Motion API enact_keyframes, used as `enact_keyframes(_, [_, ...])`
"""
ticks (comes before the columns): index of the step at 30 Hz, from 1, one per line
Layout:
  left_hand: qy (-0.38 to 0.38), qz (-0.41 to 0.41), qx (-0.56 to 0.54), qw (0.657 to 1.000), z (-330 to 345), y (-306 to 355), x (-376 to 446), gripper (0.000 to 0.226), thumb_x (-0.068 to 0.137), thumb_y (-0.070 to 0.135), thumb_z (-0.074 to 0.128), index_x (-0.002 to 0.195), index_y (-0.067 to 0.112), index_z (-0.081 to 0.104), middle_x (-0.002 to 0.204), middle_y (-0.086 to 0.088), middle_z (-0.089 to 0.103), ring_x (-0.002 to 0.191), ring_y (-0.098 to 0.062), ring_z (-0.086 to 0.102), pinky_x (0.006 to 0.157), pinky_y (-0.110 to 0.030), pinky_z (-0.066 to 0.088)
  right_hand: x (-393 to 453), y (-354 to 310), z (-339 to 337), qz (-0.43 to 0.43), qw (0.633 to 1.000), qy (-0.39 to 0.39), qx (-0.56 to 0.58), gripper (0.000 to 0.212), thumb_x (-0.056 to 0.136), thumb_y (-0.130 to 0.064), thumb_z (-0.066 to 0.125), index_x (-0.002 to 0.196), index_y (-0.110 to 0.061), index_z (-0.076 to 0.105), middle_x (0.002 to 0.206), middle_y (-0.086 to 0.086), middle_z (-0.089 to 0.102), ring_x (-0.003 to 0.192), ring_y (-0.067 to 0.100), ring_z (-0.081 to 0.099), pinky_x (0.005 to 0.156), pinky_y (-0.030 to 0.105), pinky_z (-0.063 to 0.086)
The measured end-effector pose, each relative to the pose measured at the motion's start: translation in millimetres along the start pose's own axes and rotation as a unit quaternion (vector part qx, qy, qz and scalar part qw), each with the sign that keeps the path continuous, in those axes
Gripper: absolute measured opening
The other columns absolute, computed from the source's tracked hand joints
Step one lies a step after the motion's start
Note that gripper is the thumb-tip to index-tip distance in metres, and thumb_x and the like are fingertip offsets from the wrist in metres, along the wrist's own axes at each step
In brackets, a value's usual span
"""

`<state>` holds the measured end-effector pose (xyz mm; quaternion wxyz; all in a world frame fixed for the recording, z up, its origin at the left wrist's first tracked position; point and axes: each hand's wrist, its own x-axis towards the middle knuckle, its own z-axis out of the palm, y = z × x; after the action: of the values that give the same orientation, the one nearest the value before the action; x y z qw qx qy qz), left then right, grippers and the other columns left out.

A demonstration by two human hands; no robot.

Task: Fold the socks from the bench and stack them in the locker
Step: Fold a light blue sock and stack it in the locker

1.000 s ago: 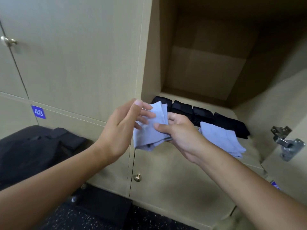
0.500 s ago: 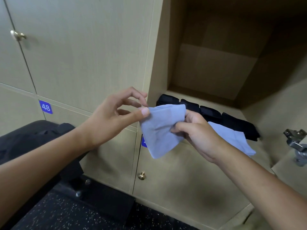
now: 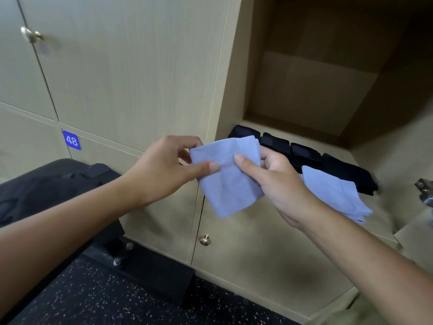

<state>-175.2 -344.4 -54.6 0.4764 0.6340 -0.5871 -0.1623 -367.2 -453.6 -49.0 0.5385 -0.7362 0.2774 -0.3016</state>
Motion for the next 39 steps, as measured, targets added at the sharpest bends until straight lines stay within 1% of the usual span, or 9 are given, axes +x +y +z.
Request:
enact_keyframes(8, [0.021, -0.043, 0.055, 0.997, -5.4, 0.3, 2.6, 0.048, 0.089, 0.057, 0.070, 0.073, 0.012, 0.063, 0.079, -0.014, 0.066, 0.065, -0.022, 0.050, 0.064, -0.035, 0.045, 4.5, 2.4, -4.2, 0.019, 1.000, 0.021, -0.004, 0.021, 0.102, -0.027, 0.058, 0.117, -0.018, 0.070, 0.109, 0.002, 0.077, 0.103, 0.021, 0.073, 0.095, 0.040, 0.055])
enact_keyframes(11, [0.027, -0.019, 0.011, 0.999, -3.7, 4.0, 0.2, 0.025, 0.089, 0.050, 0.073, 0.099, 0.029, 0.064, 0.098, 0.009, 0.074, 0.080, -0.018, 0.067, 0.081, -0.042, 0.057, 6.5, 4.3, -10.7, 0.040, 0.997, 0.046, 0.037, 0.024, 0.102, -0.030, 0.058, 0.118, -0.016, 0.070, 0.112, 0.003, 0.077, 0.109, 0.024, 0.072, 0.098, 0.042, 0.053])
enact_keyframes(16, [0.033, 0.036, -0.007, 0.999, 3.2, 13.4, -11.1, 0.039, 0.091, 0.045, 0.067, 0.128, 0.046, 0.052, 0.128, 0.021, 0.061, 0.094, -0.007, 0.068, 0.080, -0.022, 0.052, 3.5, -7.3, -34.2, 0.107, 0.963, 0.131, 0.208, 0.028, 0.105, -0.029, 0.052, 0.123, -0.013, 0.067, 0.111, 0.003, 0.077, 0.106, 0.021, 0.073, 0.097, 0.039, 0.052])
enact_keyframes(22, [-0.113, 0.086, 0.071, 0.987, 30.6, 21.4, -30.0, 0.050, 0.090, 0.058, 0.059, 0.138, 0.057, 0.047, 0.149, 0.034, 0.038, 0.115, 0.000, 0.061, 0.090, -0.020, 0.050, 2.2, -4.0, -36.4, 0.159, 0.929, 0.176, 0.283, 0.020, 0.105, -0.024, 0.051, 0.111, -0.013, 0.067, 0.090, 0.000, 0.078, 0.075, 0.015, 0.073, 0.046, 0.019, 0.047])
enact_keyframes(25, [-0.162, 0.050, 0.145, 0.975, 44.0, 25.5, -34.8, 0.069, 0.084, 0.076, 0.043, 0.150, 0.063, 0.026, 0.164, 0.031, 0.010, 0.121, 0.005, 0.054, 0.102, -0.024, 0.046, 5.9, -0.1, -29.2, 0.171, 0.921, 0.205, 0.284, 0.019, 0.101, -0.025, 0.056, 0.110, -0.013, 0.067, 0.097, 0.004, 0.077, 0.078, 0.021, 0.071, 0.055, 0.023, 0.049])
enact_keyframes(29, [-0.187, 0.006, 0.201, 0.962, 52.0, 33.7, -36.3, 0.078, 0.086, 0.077, 0.036, 0.155, 0.058, 0.004, 0.166, 0.028, -0.008, 0.087, 0.026, 0.052, 0.091, -0.023, 0.040, 10.7, 4.9, -18.4, 0.172, 0.927, 0.214, 0.255, 0.031, 0.096, -0.030, 0.060, 0.117, -0.008, 0.068, 0.104, 0.014, 0.074, 0.091, 0.034, 0.063, 0.071, 0.037, 0.042])
enact_keyframes(32, [-0.156, 0.004, 0.169, 0.973, 52.0, 24.5, -32.9, 0.075, 0.085, 0.080, 0.037, 0.151, 0.059, 0.006, 0.165, 0.030, 0.004, 0.120, 0.008, 0.054, 0.099, -0.032, 0.047, 12.9, 8.4, -13.5, 0.166, 0.933, 0.225, 0.228, 0.033, 0.093, -0.032, 0.062, 0.117, -0.011, 0.069, 0.112, 0.012, 0.076, 0.103, 0.033, 0.073, 0.084, 0.041, 0.050])
enact_keyframes(35, [-0.134, -0.001, 0.126, 0.983, 48.6, 17.3, -29.1, 0.060, 0.090, 0.075, 0.041, 0.144, 0.060, 0.019, 0.146, 0.035, 0.028, 0.110, -0.017, 0.065, 0.092, -0.039, 0.053, 13.2, 8.7, -14.5, 0.150, 0.931, 0.243, 0.225, 0.022, 0.097, -0.029, 0.059, 0.110, -0.015, 0.070, 0.106, 0.004, 0.078, 0.096, 0.023, 0.075, 0.085, 0.037, 0.057])
enact_keyframes(39, [-0.115, -0.031, 0.111, 0.987, 39.2, 8.9, -21.8, 0.065, 0.088, 0.078, 0.036, 0.148, 0.066, 0.013, 0.160, 0.026, 0.025, 0.121, -0.004, 0.059, 0.109, -0.040, 0.042, 12.8, 11.8, -16.1, 0.136, 0.928, 0.269, 0.217, 0.011, 0.095, -0.026, 0.061, 0.092, -0.017, 0.066, 0.110, 0.010, 0.076, 0.100, 0.028, 0.074, 0.096, 0.051, 0.056])
